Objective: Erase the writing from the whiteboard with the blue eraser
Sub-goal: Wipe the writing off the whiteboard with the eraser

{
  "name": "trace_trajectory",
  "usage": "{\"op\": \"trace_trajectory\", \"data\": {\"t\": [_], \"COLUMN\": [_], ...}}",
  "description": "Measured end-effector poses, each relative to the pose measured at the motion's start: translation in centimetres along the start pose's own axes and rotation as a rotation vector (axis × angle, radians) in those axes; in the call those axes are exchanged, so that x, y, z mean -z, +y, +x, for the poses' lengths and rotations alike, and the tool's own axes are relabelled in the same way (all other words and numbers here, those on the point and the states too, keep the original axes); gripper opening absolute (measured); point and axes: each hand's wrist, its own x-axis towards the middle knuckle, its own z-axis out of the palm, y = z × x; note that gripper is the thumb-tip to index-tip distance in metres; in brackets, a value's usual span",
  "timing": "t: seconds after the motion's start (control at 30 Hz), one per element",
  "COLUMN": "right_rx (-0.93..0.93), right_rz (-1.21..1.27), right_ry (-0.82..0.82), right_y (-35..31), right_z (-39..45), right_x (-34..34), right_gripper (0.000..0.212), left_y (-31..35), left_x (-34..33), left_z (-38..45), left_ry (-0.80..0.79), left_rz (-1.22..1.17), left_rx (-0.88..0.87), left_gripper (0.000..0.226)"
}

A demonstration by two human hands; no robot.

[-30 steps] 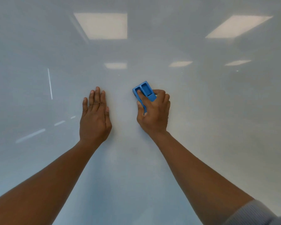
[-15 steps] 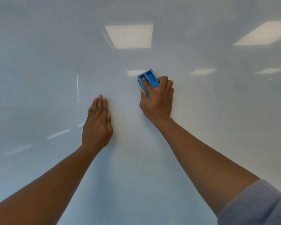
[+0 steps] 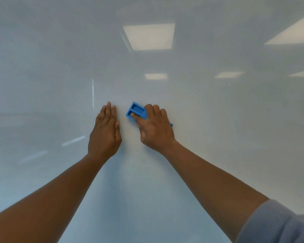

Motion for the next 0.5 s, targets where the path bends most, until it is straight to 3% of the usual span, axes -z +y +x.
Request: {"op": "trace_trajectory", "data": {"t": [0.5], "right_rx": [-0.904], "right_rz": [-0.119], "right_ry": [0.282], "right_y": [19.8], "right_z": [0.8], "right_x": [9.9], "right_gripper": [0.042], "left_y": [9.7], "left_x": [-5.0], "left_z": [4.9], "left_ry": [0.059], "left_rz": [0.018], "left_rx": [-0.153], "left_gripper": [0.060]}}
